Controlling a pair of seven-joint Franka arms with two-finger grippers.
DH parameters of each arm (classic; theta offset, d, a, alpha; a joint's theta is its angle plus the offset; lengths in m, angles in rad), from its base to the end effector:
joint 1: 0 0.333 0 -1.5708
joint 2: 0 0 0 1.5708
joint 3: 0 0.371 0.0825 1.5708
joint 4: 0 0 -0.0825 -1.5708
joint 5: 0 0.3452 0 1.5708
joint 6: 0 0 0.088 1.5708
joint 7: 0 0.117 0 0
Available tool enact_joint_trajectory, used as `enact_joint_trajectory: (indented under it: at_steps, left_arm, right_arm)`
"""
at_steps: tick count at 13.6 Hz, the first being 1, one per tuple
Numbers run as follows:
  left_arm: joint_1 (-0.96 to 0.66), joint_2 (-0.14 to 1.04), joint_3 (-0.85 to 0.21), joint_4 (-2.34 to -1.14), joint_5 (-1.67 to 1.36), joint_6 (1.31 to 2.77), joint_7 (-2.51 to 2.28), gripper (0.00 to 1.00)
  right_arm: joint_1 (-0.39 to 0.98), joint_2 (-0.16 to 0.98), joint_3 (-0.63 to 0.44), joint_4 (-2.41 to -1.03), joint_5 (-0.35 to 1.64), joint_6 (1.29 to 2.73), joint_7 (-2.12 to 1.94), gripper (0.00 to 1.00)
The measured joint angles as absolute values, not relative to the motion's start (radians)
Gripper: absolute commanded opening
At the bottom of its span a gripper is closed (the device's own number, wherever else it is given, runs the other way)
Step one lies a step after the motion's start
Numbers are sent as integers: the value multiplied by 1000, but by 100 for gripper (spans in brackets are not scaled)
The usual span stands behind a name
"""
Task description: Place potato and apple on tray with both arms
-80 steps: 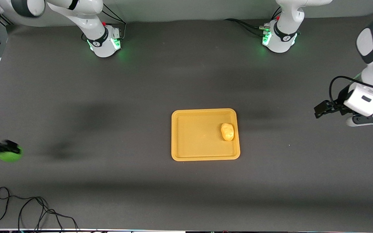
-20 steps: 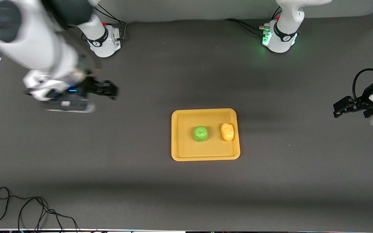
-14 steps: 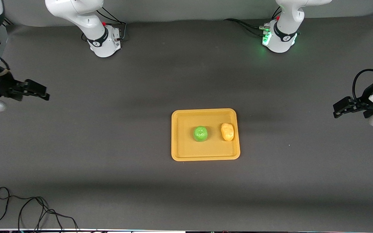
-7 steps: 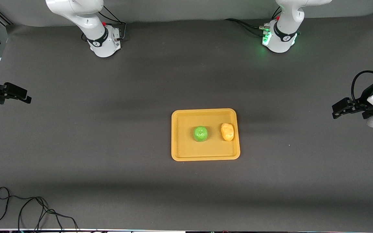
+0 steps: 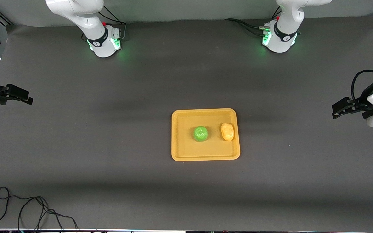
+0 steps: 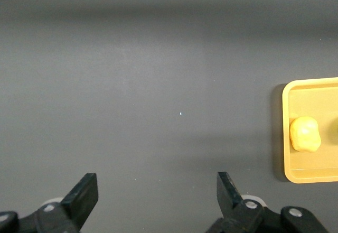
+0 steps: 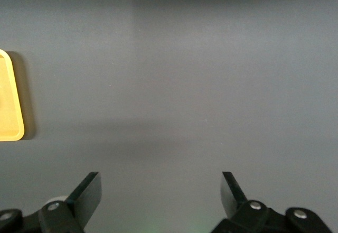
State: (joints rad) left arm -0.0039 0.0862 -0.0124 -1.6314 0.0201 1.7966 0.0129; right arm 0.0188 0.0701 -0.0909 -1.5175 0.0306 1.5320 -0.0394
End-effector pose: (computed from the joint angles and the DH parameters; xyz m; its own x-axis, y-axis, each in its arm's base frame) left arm 0.5646 -0.0070 0.6170 0.9963 -0.0335 0.0786 -0.0320 -0.9993 -0.0198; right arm 0.5351 -0.0328 0.6525 0.9980 -0.0315 -0.0543 -0.0330 -0.9991 -0.0264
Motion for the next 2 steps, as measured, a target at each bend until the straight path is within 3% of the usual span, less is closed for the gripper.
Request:
enact_joint_trajectory:
  at_steps: [2]
  left_arm:
    - [-1, 93, -9, -1632, 20, 1793, 13, 100]
  right_arm:
    - [19, 70, -91, -1518, 31, 1532, -39, 100]
